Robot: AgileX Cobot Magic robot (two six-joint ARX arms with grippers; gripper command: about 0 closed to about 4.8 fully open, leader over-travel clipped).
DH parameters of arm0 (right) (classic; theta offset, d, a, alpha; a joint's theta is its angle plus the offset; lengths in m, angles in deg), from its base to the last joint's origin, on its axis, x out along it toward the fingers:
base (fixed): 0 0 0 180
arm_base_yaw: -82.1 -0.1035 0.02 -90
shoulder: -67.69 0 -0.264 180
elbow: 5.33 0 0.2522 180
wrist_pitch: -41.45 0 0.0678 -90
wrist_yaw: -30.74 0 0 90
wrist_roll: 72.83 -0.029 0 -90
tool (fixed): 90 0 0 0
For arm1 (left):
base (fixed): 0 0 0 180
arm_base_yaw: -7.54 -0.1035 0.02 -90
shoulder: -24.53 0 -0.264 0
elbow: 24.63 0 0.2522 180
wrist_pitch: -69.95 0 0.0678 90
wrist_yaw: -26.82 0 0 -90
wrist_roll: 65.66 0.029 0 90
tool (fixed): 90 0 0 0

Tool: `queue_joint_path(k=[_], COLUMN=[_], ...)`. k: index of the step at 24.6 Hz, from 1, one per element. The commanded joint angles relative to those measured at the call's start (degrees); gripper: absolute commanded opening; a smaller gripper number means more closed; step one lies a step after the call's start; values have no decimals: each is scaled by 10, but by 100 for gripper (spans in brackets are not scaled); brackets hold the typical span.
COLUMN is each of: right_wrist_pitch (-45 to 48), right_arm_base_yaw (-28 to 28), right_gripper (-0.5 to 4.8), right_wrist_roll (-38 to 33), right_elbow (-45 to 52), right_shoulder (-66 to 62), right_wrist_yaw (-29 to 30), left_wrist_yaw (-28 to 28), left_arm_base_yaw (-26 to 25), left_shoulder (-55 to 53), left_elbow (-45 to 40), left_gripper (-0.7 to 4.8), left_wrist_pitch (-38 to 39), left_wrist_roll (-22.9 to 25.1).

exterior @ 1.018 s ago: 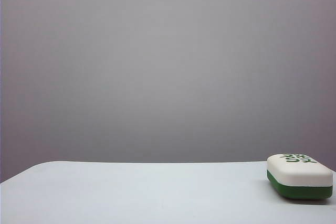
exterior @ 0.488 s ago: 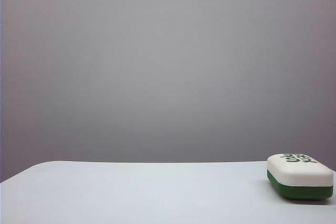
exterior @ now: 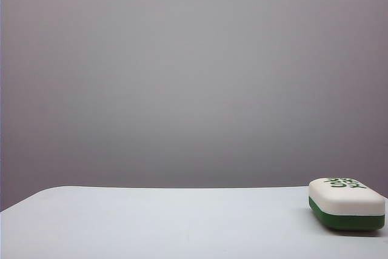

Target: Move the foam mahjong from the right side of the table to the left side of the table.

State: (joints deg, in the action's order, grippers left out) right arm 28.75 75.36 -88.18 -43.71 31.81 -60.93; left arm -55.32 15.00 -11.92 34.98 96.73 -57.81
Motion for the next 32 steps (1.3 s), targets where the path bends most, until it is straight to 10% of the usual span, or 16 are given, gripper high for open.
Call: queue_joint_path(k=[1,6,10,32], right_wrist_pitch=[10,111,156,116], right_arm_base_yaw=[52,210,281,176], right_gripper=[-5,-5,-5,-5], right_wrist_roll=[23,-1,-26,-10], right_elbow=[-33,-65,-67,-229], right_shoulder=[-56,-198,-304,-717], right_wrist_yaw=[72,318,409,287], left_wrist_yaw=[-61,-170,-230,-347], left_arm_base_yaw=[0,0,0,0], left_shoulder=[-38,-108,-152,-210], left_elbow=[27,40,40,40], left_gripper=[-5,-5,-5,-5], left_wrist_pitch=[45,57,75,58], left_wrist_roll=[24,29,32,52])
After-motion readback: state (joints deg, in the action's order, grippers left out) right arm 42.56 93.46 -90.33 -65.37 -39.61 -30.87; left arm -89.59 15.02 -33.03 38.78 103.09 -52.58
